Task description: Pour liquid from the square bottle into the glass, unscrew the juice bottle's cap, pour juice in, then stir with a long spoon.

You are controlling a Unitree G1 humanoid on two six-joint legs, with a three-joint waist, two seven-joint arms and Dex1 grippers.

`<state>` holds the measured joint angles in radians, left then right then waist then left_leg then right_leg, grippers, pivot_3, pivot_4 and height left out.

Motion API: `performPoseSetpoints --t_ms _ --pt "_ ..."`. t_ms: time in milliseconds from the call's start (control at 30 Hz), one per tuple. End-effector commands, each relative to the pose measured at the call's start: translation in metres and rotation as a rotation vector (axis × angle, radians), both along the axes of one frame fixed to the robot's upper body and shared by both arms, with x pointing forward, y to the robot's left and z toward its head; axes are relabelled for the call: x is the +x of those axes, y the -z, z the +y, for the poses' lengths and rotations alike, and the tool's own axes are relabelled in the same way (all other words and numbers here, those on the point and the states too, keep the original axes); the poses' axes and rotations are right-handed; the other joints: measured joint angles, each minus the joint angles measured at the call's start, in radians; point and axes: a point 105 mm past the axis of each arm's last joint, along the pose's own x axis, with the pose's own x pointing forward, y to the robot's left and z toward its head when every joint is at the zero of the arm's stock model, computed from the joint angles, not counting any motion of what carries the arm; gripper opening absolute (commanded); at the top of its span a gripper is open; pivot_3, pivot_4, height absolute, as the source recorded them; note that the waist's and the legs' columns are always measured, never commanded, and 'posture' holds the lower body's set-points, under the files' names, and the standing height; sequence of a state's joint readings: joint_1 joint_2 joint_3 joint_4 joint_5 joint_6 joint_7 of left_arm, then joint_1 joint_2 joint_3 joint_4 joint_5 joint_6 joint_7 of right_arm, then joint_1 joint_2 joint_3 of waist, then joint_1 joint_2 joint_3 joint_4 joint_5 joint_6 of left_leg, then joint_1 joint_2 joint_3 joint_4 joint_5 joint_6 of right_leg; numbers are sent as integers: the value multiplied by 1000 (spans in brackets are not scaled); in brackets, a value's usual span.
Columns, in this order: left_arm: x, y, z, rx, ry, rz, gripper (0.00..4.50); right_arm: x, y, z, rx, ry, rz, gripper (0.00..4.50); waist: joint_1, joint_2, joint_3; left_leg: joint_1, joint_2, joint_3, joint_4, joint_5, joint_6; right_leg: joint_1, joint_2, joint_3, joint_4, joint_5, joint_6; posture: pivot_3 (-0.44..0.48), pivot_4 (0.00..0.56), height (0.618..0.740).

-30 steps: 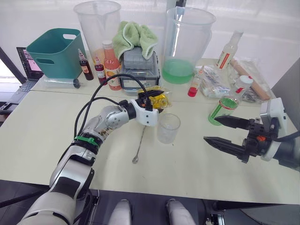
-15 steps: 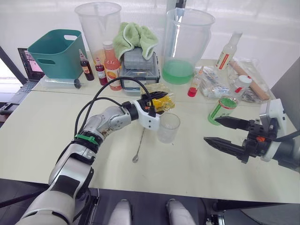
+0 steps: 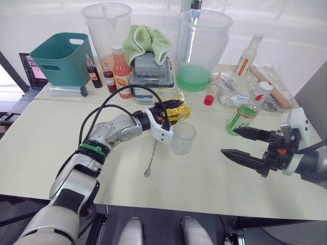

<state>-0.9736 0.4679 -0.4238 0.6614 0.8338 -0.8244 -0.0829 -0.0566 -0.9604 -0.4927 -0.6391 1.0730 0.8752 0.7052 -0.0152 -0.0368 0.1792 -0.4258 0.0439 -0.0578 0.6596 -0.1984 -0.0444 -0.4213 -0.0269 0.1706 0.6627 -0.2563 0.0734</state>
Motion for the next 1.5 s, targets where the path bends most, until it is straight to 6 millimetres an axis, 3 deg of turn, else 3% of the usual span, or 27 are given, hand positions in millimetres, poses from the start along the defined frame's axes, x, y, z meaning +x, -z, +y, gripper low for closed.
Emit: performPoseSetpoints --t_ms 33,1500 --pt "-11 -44 -10 -88 67 -163 2821 0 -10 2 -7 -2 -64 4500 0 0 0 0 0 0 0 0 0 0 0 0 0 0 0 0 150 728" --pt "-18 -46 -18 -37 85 -302 2821 8 -11 4 -12 -11 -80 4500 1 0 0 0 0 0 0 0 0 0 0 0 0 0 0 0 150 728"
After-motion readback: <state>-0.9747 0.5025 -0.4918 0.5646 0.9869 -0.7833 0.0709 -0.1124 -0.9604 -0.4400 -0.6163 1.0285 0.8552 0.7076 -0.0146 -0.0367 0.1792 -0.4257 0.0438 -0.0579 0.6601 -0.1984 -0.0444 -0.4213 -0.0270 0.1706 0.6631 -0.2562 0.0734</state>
